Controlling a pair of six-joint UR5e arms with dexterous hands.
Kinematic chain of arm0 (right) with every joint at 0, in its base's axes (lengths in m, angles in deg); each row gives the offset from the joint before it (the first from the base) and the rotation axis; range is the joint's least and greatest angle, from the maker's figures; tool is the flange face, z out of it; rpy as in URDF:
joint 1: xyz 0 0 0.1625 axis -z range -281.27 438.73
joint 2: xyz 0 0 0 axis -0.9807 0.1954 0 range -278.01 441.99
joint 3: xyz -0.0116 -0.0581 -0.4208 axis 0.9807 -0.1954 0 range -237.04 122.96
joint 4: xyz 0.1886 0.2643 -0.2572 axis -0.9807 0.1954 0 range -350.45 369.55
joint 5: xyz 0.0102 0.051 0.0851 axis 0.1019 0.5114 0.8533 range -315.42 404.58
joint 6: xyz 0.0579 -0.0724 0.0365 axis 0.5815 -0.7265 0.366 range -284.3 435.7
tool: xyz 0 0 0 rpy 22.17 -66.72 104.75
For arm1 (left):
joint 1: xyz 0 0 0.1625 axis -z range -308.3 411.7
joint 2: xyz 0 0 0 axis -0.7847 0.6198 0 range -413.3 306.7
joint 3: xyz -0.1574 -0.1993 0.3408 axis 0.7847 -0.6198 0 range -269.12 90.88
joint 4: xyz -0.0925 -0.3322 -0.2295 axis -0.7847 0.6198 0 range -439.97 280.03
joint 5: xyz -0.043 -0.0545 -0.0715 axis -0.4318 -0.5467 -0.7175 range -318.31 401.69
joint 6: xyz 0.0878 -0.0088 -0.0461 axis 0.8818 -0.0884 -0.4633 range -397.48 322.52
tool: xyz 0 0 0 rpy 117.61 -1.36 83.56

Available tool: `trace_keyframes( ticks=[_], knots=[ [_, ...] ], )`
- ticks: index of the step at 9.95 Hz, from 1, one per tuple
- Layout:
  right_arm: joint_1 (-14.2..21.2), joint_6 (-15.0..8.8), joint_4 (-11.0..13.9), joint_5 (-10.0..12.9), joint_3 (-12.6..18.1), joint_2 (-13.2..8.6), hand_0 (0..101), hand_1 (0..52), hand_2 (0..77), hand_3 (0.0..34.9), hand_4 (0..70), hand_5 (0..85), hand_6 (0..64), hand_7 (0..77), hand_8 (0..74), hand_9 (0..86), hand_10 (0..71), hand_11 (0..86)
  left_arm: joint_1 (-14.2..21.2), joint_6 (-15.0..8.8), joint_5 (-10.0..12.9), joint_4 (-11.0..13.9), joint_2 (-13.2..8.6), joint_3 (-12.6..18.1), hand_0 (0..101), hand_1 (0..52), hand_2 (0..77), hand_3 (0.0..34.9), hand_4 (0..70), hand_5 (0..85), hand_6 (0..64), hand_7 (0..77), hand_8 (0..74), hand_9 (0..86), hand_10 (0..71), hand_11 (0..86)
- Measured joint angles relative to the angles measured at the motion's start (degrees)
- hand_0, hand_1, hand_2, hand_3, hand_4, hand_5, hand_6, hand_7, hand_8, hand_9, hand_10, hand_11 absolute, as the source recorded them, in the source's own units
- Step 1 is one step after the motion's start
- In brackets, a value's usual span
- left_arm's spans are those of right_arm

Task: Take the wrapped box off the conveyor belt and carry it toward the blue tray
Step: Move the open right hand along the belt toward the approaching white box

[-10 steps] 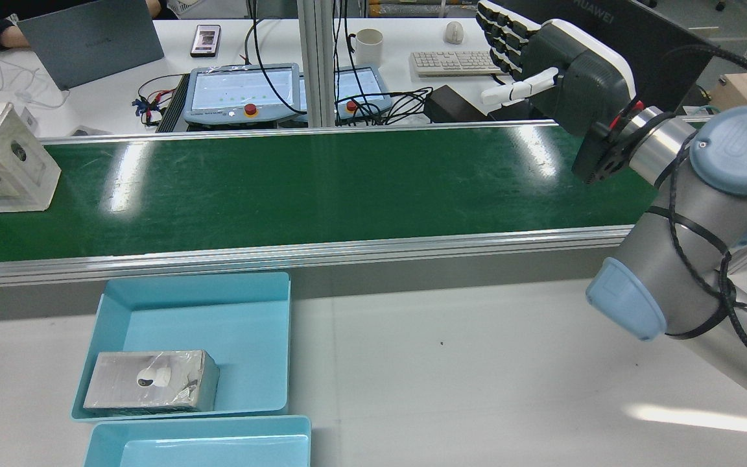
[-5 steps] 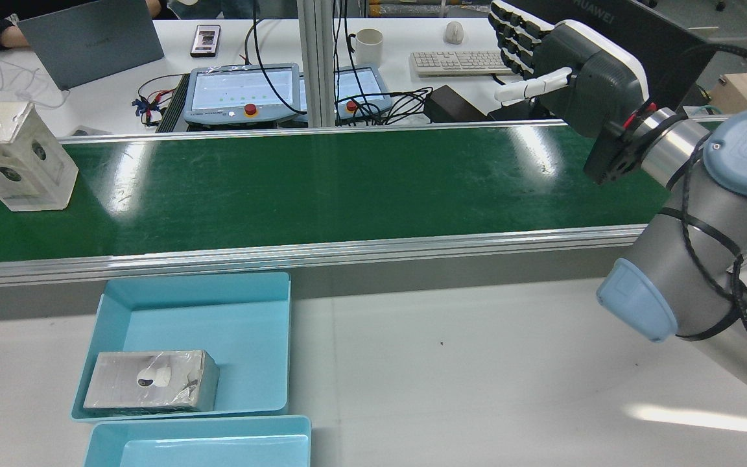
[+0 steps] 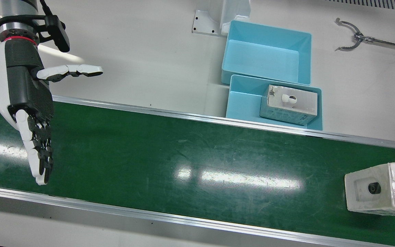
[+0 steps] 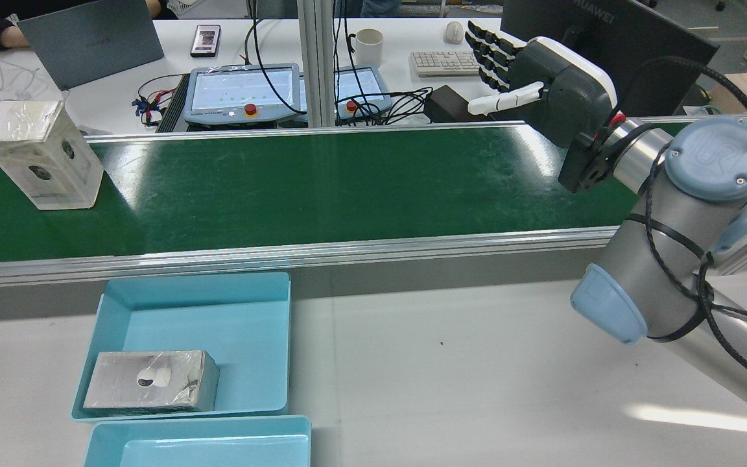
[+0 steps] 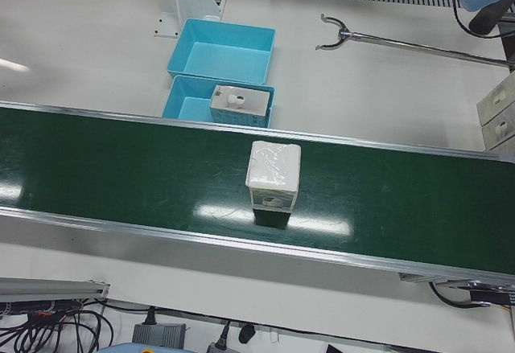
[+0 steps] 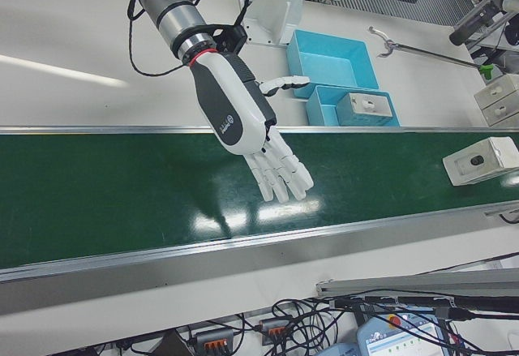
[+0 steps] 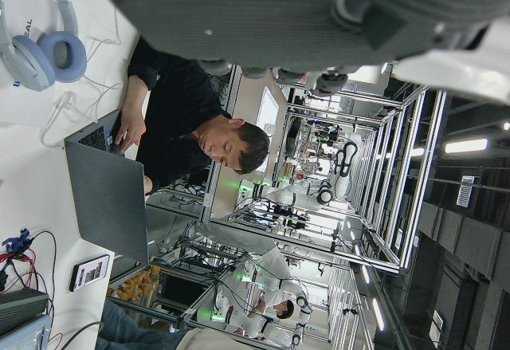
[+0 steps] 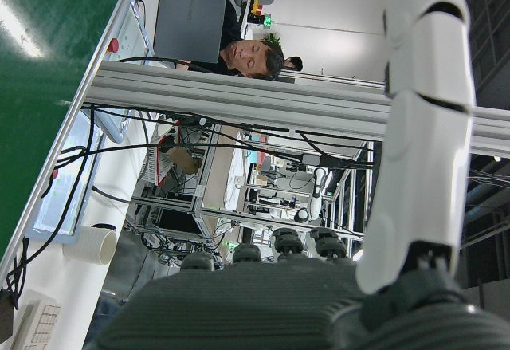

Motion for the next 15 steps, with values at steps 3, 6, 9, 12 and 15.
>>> trace_keyframes(
  ticks=[3, 6, 9, 12, 15],
  knots=[
    [-0.05, 0.02, -0.01, 0.06, -0.52, -0.21, 46, 14.2, 13.6, 7.8, 0.0, 4.9, 0.0, 0.0, 0.0, 1.1, 0.0, 1.1, 0.00, 0.00, 0.00, 0.00, 0.00, 0.00, 0, 0.0, 0.5, 0.0, 0.0, 1.1, 0.0, 0.0, 0.0, 0.0, 0.5, 0.0],
    [-0.43, -0.02, 0.04, 0.09, -0.65, -0.72, 46, 14.2, 13.6, 7.8, 0.0, 4.4, 0.0, 0.0, 0.0, 1.6, 0.0, 1.1, 0.00, 0.00, 0.00, 0.00, 0.00, 0.00, 0, 0.0, 0.5, 0.0, 0.0, 1.1, 0.0, 0.0, 0.0, 0.0, 0.5, 0.0],
    [-0.94, -0.07, 0.07, 0.02, -0.41, -0.98, 46, 13.1, 13.1, 7.8, 0.0, 4.4, 0.0, 0.0, 0.0, 1.1, 0.0, 1.1, 0.00, 0.00, 0.00, 0.00, 0.00, 0.00, 0, 0.0, 1.1, 0.0, 0.0, 1.1, 0.0, 0.0, 0.0, 0.0, 0.0, 0.0],
    [-1.16, -0.43, 0.10, 0.03, -0.52, -1.26, 46, 13.1, 13.6, 7.8, 0.0, 4.4, 0.0, 0.0, 0.5, 1.1, 0.0, 1.1, 0.00, 0.00, 0.00, 0.00, 0.00, 0.00, 0, 0.0, 1.1, 0.0, 0.0, 1.1, 0.0, 0.0, 0.0, 0.0, 0.5, 0.0],
    [-1.01, -0.51, 0.17, 0.28, 0.08, -2.45, 46, 15.3, 14.2, 8.3, 0.0, 4.9, 0.0, 0.0, 0.5, 1.1, 0.0, 1.1, 0.00, 0.00, 0.00, 0.00, 0.00, 0.00, 0, 0.0, 0.5, 0.0, 0.0, 1.1, 0.0, 0.0, 0.0, 0.0, 0.5, 0.0]
  ],
)
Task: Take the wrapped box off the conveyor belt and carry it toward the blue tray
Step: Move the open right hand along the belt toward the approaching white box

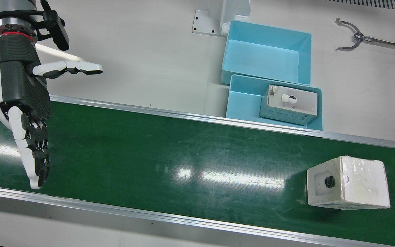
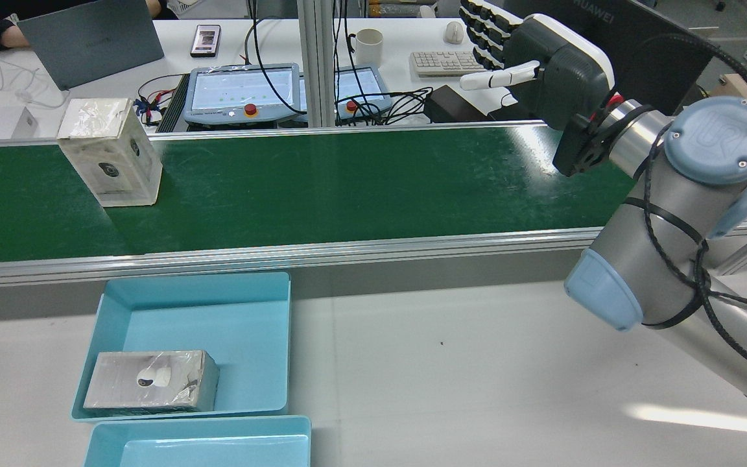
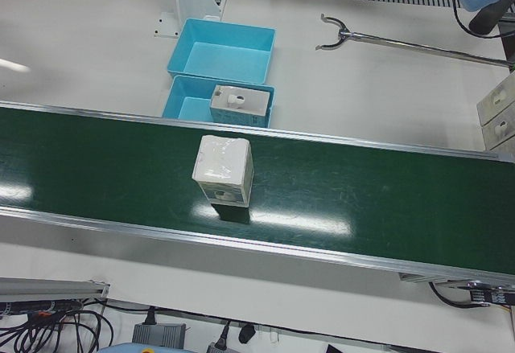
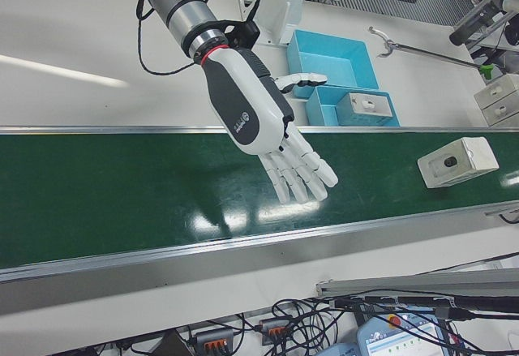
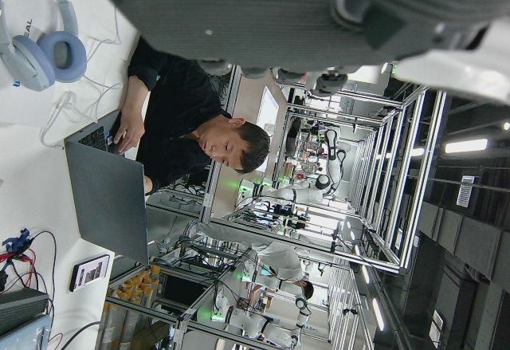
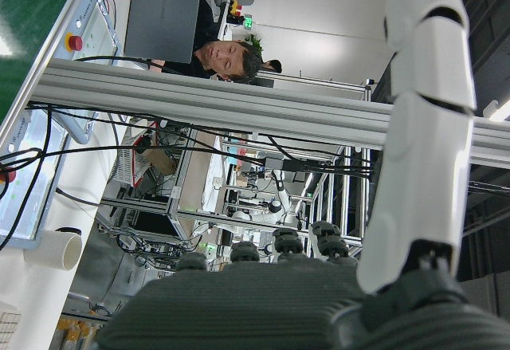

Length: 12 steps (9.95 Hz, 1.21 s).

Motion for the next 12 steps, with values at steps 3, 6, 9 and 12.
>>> trace_keyframes(
  ticks=[3, 6, 9, 12],
  knots=[
    [-0.39, 0.17, 0.11, -0.08, 0.52, 0.19, 46, 15.3, 14.2, 9.7, 1.1, 5.5, 0.0, 0.0, 0.5, 1.1, 0.0, 1.1, 0.00, 0.00, 0.00, 0.00, 0.00, 0.00, 0, 0.0, 0.5, 0.0, 0.0, 1.1, 0.0, 0.0, 0.0, 0.0, 0.0, 0.0],
    [0.48, 0.20, 0.16, 0.29, 0.57, -0.18, 47, 16.4, 14.2, 11.0, 1.6, 7.6, 0.0, 1.1, 0.5, 1.1, 0.0, 1.1, 0.00, 0.00, 0.00, 0.00, 0.00, 0.00, 0, 0.0, 0.5, 0.0, 0.0, 1.1, 0.0, 0.0, 0.0, 0.0, 0.0, 0.0],
    [1.33, 0.09, 0.09, 0.36, 0.41, -0.32, 47, 16.4, 13.6, 12.9, 2.2, 7.6, 0.0, 1.1, 0.5, 1.1, 0.0, 1.1, 0.00, 0.00, 0.00, 0.00, 0.00, 0.00, 0, 0.0, 0.5, 0.0, 0.0, 1.1, 0.0, 0.0, 0.0, 0.0, 0.5, 0.0],
    [2.31, -0.85, 0.08, 0.37, -0.12, -0.28, 49, 16.4, 13.6, 12.5, 4.4, 8.7, 0.0, 3.3, 0.5, 1.1, 0.0, 1.1, 0.00, 0.00, 0.00, 0.00, 0.00, 0.00, 0, 0.0, 0.5, 0.0, 0.0, 1.1, 0.0, 0.5, 0.0, 0.0, 0.0, 0.0]
  ],
)
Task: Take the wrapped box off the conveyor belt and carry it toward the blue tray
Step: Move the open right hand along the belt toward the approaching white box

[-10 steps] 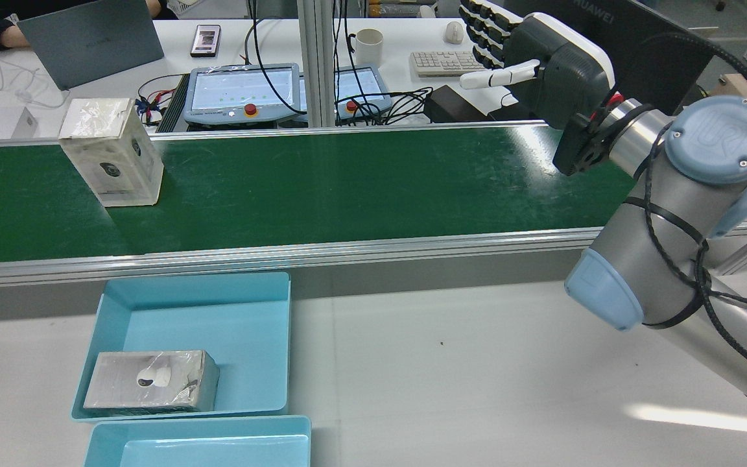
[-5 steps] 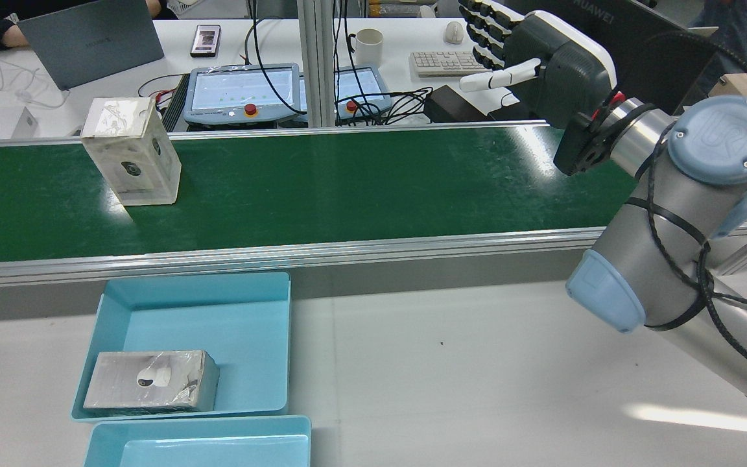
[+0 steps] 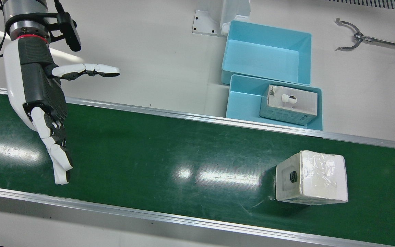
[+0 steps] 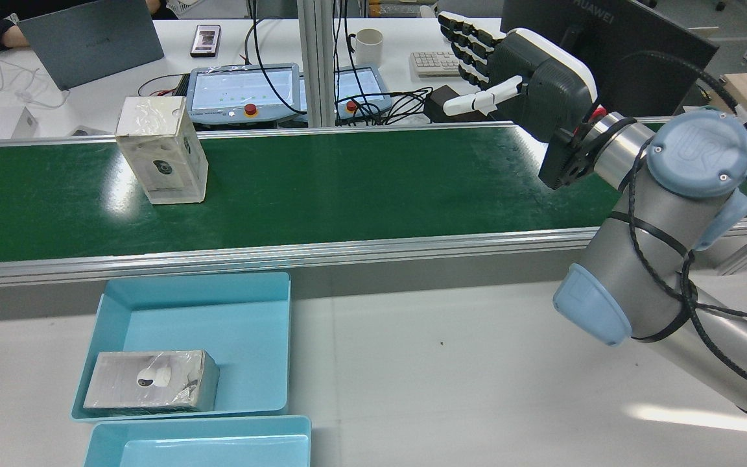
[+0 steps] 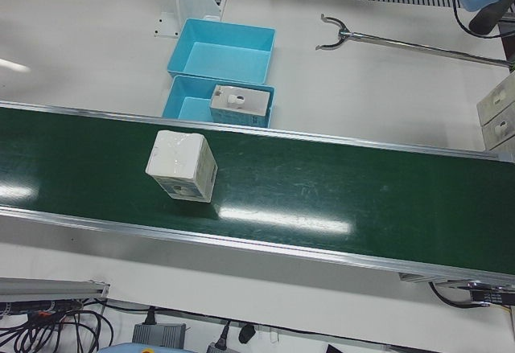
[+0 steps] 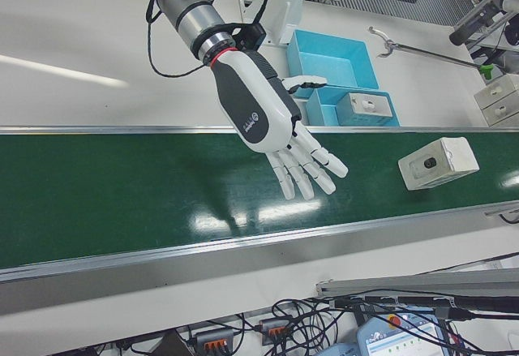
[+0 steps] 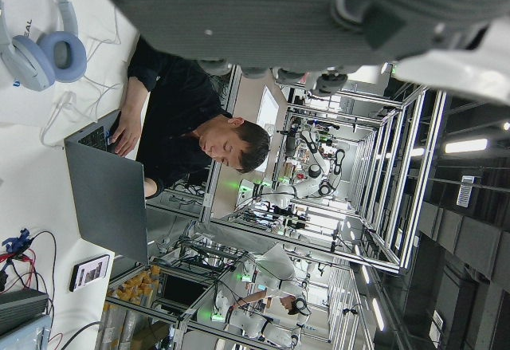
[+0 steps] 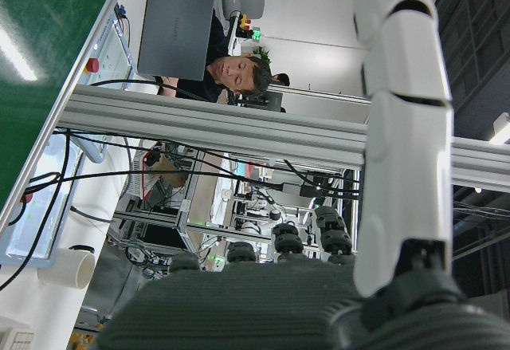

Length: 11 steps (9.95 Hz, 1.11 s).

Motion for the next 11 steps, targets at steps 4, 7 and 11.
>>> trace_keyframes(
  ticks=[4, 7, 11],
  knots=[
    [0.42, -1.47, -0.12, 0.15, -2.06, 0.07, 48, 16.4, 13.6, 9.6, 4.4, 8.2, 0.0, 1.1, 0.5, 1.1, 0.0, 1.1, 0.00, 0.00, 0.00, 0.00, 0.00, 0.00, 0, 0.0, 0.5, 0.0, 0.0, 1.1, 0.0, 0.5, 0.0, 0.0, 0.5, 0.0],
    [1.06, -1.58, -0.29, 0.32, -3.73, -0.04, 47, 13.6, 11.4, 12.6, 0.0, 4.9, 0.0, 0.5, 0.5, 1.1, 0.0, 1.1, 0.00, 0.00, 0.00, 0.00, 0.00, 0.00, 0, 0.0, 1.1, 0.0, 0.0, 1.1, 0.0, 0.0, 0.0, 0.0, 0.5, 0.0],
    [1.52, -1.39, -1.92, 0.39, -3.85, -0.06, 47, 12.5, 10.9, 14.3, 0.0, 4.4, 0.0, 0.5, 0.5, 1.1, 0.0, 1.1, 0.00, 0.00, 0.00, 0.00, 0.00, 0.00, 0, 0.0, 1.1, 0.0, 0.0, 1.1, 0.0, 0.0, 0.0, 0.0, 0.0, 0.0]
  ],
)
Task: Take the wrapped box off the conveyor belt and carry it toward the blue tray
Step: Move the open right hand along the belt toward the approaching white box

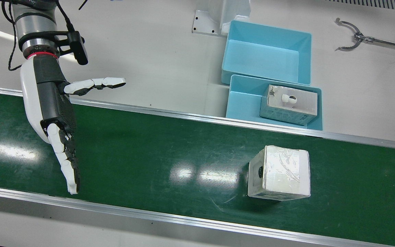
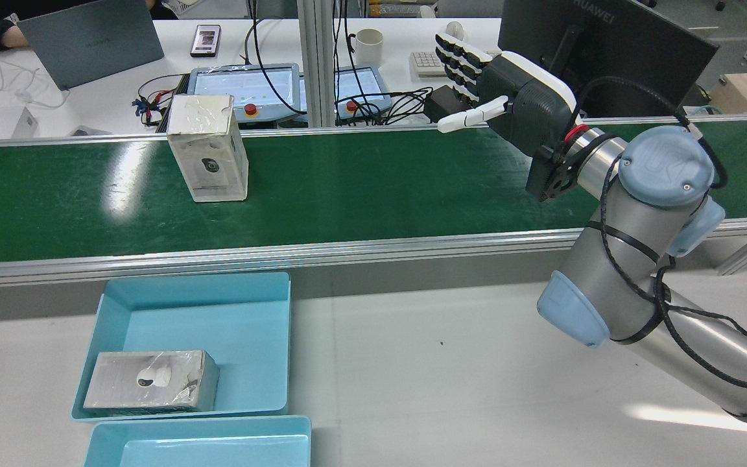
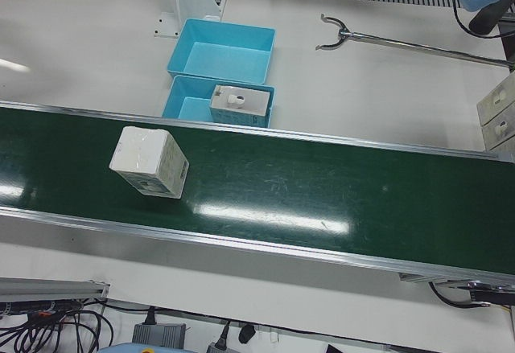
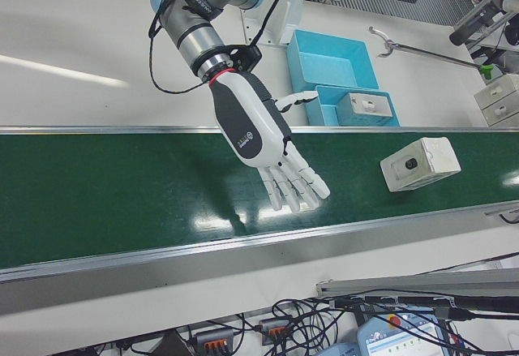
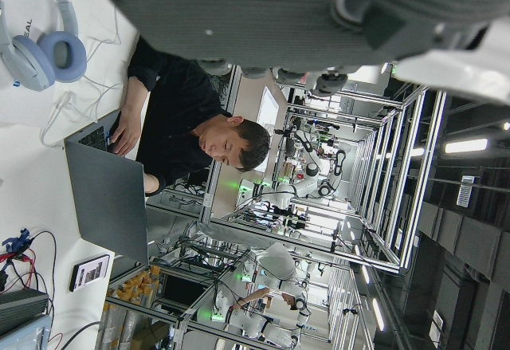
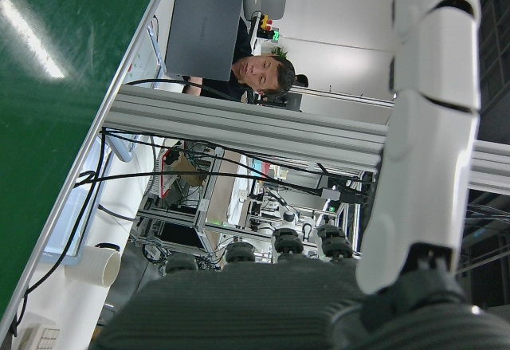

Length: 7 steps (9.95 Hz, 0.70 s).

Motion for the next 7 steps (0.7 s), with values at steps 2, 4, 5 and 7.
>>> trace_keyframes(
  ticks=[2, 4, 5, 7],
  knots=[
    [0.03, -0.15, -0.14, -0.07, 0.14, 0.32, 47, 12.5, 10.9, 14.3, 0.0, 4.4, 0.0, 0.5, 0.5, 1.1, 0.0, 1.1, 0.00, 0.00, 0.00, 0.00, 0.00, 0.00, 0, 0.0, 0.5, 0.0, 0.0, 1.1, 0.0, 0.0, 0.0, 0.0, 0.0, 0.0],
    [0.32, -0.43, -0.18, -0.13, -0.22, 0.68, 47, 13.6, 10.9, 14.6, 0.0, 6.0, 0.0, 0.5, 0.5, 1.1, 0.0, 1.1, 0.00, 0.00, 0.00, 0.00, 0.00, 0.00, 0, 0.0, 1.1, 0.0, 0.0, 1.1, 0.0, 0.0, 0.0, 0.0, 0.5, 0.0],
    [0.55, -0.54, -0.19, -0.14, -0.69, 0.69, 47, 13.6, 10.9, 15.6, 0.0, 6.0, 0.0, 0.5, 0.0, 1.6, 0.0, 1.1, 0.00, 0.00, 0.00, 0.00, 0.00, 0.00, 0, 0.0, 0.5, 0.0, 0.0, 1.1, 0.0, 0.0, 0.0, 0.0, 0.5, 0.0],
    [0.85, -0.67, -0.22, -0.07, -1.40, 0.41, 47, 13.6, 10.9, 15.6, 0.0, 6.0, 0.0, 0.5, 0.0, 1.6, 0.0, 1.1, 0.00, 0.00, 0.00, 0.00, 0.00, 0.00, 0, 0.0, 1.1, 0.0, 0.0, 1.1, 0.0, 0.0, 0.0, 0.0, 0.0, 0.0]
  ],
)
